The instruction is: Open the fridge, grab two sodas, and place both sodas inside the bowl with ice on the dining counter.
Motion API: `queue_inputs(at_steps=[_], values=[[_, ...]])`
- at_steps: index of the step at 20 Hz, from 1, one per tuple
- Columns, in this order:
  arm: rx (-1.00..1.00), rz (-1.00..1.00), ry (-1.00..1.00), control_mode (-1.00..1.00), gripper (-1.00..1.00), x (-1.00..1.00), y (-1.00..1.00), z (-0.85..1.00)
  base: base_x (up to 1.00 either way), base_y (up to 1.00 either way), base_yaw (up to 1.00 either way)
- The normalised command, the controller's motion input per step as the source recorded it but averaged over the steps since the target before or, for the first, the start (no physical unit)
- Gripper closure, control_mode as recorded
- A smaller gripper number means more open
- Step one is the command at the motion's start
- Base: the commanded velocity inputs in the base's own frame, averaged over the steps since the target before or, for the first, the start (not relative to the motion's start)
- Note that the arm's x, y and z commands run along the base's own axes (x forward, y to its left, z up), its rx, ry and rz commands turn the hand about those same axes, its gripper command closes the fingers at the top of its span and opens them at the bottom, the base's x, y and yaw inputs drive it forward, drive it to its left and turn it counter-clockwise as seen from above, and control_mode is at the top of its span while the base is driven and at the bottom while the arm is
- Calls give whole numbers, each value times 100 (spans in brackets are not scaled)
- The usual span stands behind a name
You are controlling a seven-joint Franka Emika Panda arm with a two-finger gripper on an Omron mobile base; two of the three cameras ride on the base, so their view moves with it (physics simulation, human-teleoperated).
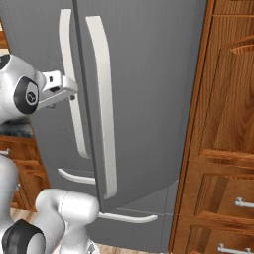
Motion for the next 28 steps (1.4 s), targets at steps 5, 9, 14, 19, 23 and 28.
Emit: queue_inputs(at_steps=[5,9,14,19,23,28], values=[[-2,3,1,-100,-100,46,-26,-19,0,0,0],[0,8,6,-100,-100,68,-14,-12,0,0,0],[0,3,7,-100,-100,21,-9,-13,0,0,0],[0,0,4,-100,-100,-4,-23,-17,0,0,0],[0,0,4,-100,-100,-11,-34,-16,0,0,0],[0,0,1,-100,-100,-36,-37,-15,0,0,0]])
